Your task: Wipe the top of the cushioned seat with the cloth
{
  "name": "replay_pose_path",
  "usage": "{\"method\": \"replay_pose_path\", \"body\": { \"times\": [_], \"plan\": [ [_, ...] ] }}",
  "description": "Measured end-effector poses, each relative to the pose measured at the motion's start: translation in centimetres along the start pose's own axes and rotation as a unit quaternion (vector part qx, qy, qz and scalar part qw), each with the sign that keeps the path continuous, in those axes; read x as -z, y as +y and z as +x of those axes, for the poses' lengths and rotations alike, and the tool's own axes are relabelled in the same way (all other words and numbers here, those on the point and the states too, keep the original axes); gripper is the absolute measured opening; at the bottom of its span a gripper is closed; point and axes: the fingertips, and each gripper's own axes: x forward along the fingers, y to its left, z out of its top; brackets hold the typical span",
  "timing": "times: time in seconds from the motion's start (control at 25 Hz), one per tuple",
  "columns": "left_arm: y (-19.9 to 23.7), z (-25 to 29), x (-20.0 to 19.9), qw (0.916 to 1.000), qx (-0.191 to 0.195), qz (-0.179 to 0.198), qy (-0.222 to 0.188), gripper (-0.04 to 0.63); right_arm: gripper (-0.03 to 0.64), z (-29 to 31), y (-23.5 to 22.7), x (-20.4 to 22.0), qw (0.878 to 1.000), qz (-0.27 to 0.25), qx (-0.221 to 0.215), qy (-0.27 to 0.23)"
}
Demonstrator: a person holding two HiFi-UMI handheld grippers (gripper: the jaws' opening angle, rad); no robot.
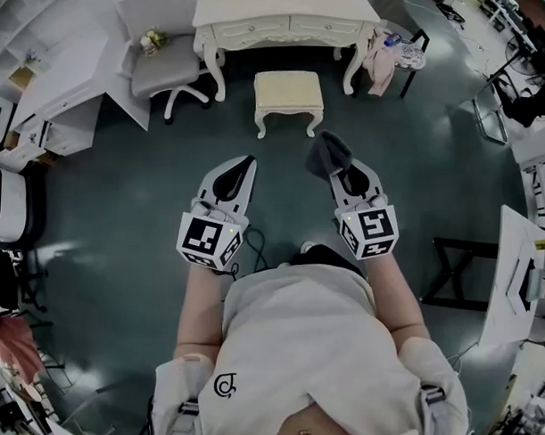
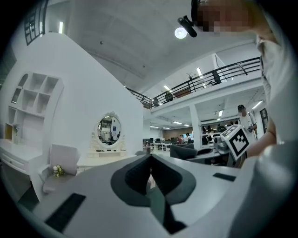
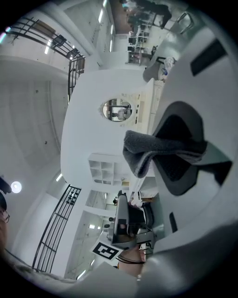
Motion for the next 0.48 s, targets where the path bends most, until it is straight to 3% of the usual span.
{"method": "replay_pose_path", "body": {
  "times": [0.2, 0.48],
  "plan": [
    [1.1, 1.3, 1.1, 0.9999, -0.006, -0.009, 0.008, 0.014, 0.075, 1.8, -0.5, 0.7, 1.0, -0.003, -0.01, 0.013],
    [4.8, 6.6, 2.1, 0.9994, -0.026, -0.011, 0.019, 0.014, 0.077, 8.1, -4.9, 2.6, 0.998, 0.007, -0.019, 0.053]
  ]
}}
